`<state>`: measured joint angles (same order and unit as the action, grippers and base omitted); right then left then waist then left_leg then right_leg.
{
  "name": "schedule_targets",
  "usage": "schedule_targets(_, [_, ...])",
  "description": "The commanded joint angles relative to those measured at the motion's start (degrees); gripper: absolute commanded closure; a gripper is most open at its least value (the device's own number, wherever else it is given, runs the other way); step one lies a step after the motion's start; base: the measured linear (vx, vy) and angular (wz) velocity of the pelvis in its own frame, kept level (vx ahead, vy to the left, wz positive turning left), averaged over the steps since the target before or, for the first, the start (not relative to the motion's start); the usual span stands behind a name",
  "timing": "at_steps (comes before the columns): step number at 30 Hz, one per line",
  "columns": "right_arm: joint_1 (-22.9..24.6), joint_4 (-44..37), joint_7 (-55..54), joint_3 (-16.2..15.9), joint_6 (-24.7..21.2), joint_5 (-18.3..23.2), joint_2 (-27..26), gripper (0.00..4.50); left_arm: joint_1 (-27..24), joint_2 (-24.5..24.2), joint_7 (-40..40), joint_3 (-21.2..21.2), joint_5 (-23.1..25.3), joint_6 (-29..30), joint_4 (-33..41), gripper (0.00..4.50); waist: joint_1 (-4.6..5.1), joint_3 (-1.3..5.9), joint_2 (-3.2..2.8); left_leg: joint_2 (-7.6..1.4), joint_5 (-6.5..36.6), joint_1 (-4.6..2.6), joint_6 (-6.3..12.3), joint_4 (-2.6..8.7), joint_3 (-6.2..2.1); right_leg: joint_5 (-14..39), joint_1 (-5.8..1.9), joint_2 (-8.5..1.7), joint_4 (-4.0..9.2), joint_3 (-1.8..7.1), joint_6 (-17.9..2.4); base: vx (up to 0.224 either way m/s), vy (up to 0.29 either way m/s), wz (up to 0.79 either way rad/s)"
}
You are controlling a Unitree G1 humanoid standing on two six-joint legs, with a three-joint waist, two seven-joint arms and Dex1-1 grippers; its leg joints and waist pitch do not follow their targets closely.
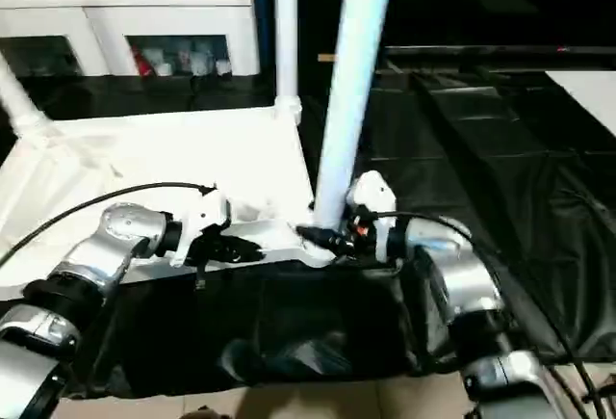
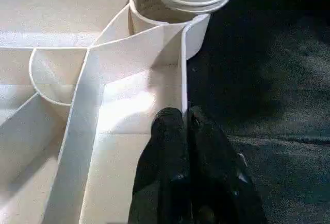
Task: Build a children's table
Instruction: Insert table leg to table base
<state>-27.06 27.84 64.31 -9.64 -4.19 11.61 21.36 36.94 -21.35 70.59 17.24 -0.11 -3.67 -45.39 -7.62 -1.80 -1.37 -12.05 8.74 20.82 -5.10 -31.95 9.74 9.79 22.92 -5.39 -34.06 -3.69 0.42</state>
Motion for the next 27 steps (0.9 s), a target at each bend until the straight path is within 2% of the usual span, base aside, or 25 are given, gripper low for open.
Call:
schedule_targets(1, [1.3, 6.0, 2.4, -4.4, -1.1, -4.0, 0.7, 2.54, 0.3, -1.3, 1.2, 0.8, 1.8, 0.3, -1.1, 4.50, 0.19, 2.58, 0.33, -0.85, 23.2, -0.55, 0.54, 3.98, 0.00, 24.5, -2.01, -2.68, 5.05, 1.72, -9.0, 0.000, 0.000, 0.00])
schedule_targets(3, [0.7, 7.1, 2.4, -4.4, -0.6, -4.2, 0.5, 2.54, 0.4, -1.4, 1.6, 0.8, 1.7, 0.3, -1.1, 4.50, 0.40, 2.58, 0.18, -0.87, 23.8, -0.69, 0.24, 4.01, -0.09, 25.4, -1.89, -2.73, 5.17, 1.69, -8.9, 0.000, 0.000, 0.00])
schedule_targets(5, [0.1, 8.2, 2.5, -4.3, -0.2, -4.3, 0.3, 2.54, 0.5, -1.6, 1.9, 0.7, 1.7, 0.3, -1.0, 4.50, 0.71, 2.58, 0.33, -0.89, 23.7, -0.60, 0.27, 4.07, -0.09, 24.4, -1.93, -2.60, 5.09, 1.70, -9.2, 0.000, 0.000, 0.00])
schedule_targets(6, [-0.2, 8.6, 2.5, -4.1, 0.0, -4.2, 0.1, 2.54, 0.5, -1.7, 2.1, 0.8, 1.7, 0.3, -1.0, 4.50, 0.71, 2.61, 0.14, -0.88, 23.7, -0.58, 0.24, 4.08, -0.13, 24.1, -1.98, -2.61, 5.04, 1.70, -9.4, 0.000, 0.000, 0.00])
schedule_targets(8, [-2.0, 10.1, 0.9, -1.9, 0.4, -2.8, -1.4, 2.54, 0.6, -1.9, 2.6, 0.8, 1.5, 0.3, -0.7, 4.50, 1.03, 2.62, 0.00, -0.87, 23.9, -0.51, 0.10, 4.13, -0.15, 23.5, -2.00, -2.58, 4.92, 1.65, -10.0, 0.000, 0.000, 0.00])
schedule_targets(10, [-3.2, 11.0, -0.8, -0.3, 0.6, -1.8, -2.5, 2.54, 0.6, -2.0, 2.9, 0.8, 1.4, 0.4, -0.5, 4.50, 1.23, 2.65, 0.09, -0.86, 24.2, -0.61, -0.02, 4.11, -0.10, 23.5, -1.92, -2.57, 4.95, 1.65, -10.2, 0.000, 0.000, 0.00])
schedule_targets(12, [-5.7, 14.1, -3.3, 0.6, 1.6, -1.9, -3.5, 2.54, 0.4, -2.0, 3.5, 0.9, 1.1, 0.5, -0.1, 4.50, 1.35, 2.64, -0.16, -0.88, 24.4, -0.67, -0.34, 4.10, -0.09, 23.0, -1.88, -2.54, 4.86, 1.67, -10.8, 0.000, 0.000, 0.00])
schedule_targets(14, [-7.3, 16.4, -3.4, -0.1, 2.5, -2.8, -3.8, 2.54, 0.1, -1.9, 4.1, 1.1, 1.0, 0.5, 0.3, 4.50, 1.26, 2.80, -0.17, -0.95, 23.6, -0.81, -0.49, 3.97, 0.04, 20.9, -1.85, -2.49, 4.63, 1.73, -11.7, 0.000, 0.000, 0.00])
schedule_targets(17, [-7.7, 17.0, -2.8, -0.5, 2.4, -3.0, -4.0, 2.54, 0.1, -2.0, 4.4, 1.1, 0.9, 0.5, 0.3, 4.50, 1.13, 2.84, -0.23, -0.99, 22.2, -0.60, -0.07, 3.97, 0.15, 17.6, -2.08, -2.32, 4.34, 1.75, -12.3, 0.000, 0.000, 0.00])
schedule_targets(19, [-8.1, 17.2, 0.2, -1.8, 1.4, -3.4, -3.8, 2.54, 0.2, -2.0, 4.3, 1.1, 1.0, 0.3, 0.1, 4.50, 1.11, 2.94, 0.02, -0.94, 21.3, -0.46, 0.36, 3.88, 0.22, 16.1, -2.30, -2.27, 4.11, 1.69, -12.7, 0.000, 0.000, 0.00])
schedule_targets(20, [-7.8, 16.4, 3.9, -3.0, -0.3, -3.4, -3.4, 2.54, 0.3, -2.0, 4.2, 1.1, 1.1, 0.3, 0.0, 4.50, 1.12, 2.88, 0.12, -0.92, 21.3, -0.40, 0.87, 3.83, 0.30, 15.9, -2.36, -2.19, 4.08, 1.64, -12.9, 0.000, 0.000, 0.00])
schedule_targets(22, [-7.9, 16.6, 5.5, -3.3, -0.6, -3.4, -3.3, 2.54, 0.4, -2.0, 4.2, 1.1, 1.2, 0.4, 0.0, 4.50, 0.98, 2.83, -0.02, -1.01, 21.5, -0.42, 1.18, 3.87, 0.26, 16.7, -2.32, -2.35, 4.15, 1.68, -12.8, 0.000, 0.000, 0.00])
schedule_targets(23, [-7.8, 16.4, 6.4, -3.6, -1.0, -3.3, -3.3, 2.54, 0.5, -2.0, 4.2, 1.1, 1.2, 0.4, 0.0, 4.50, 0.98, 2.78, 0.14, -1.04, 21.3, -0.44, 1.01, 3.92, 0.22, 17.1, -2.28, -2.38, 4.21, 1.67, -12.8, 0.000, 0.000, 0.00])
schedule_targets(27, [-8.1, 16.3, 8.9, -4.4, -1.9, -2.9, -2.8, 2.54, 0.4, -2.1, 4.1, 1.0, 1.4, 0.3, 0.0, 4.50, 0.72, 2.68, 0.07, -1.13, 22.6, -0.68, 0.63, 4.01, 0.21, 20.2, -2.07, -2.53, 4.49, 1.76, -12.0, 0.000, 0.000, 0.00])
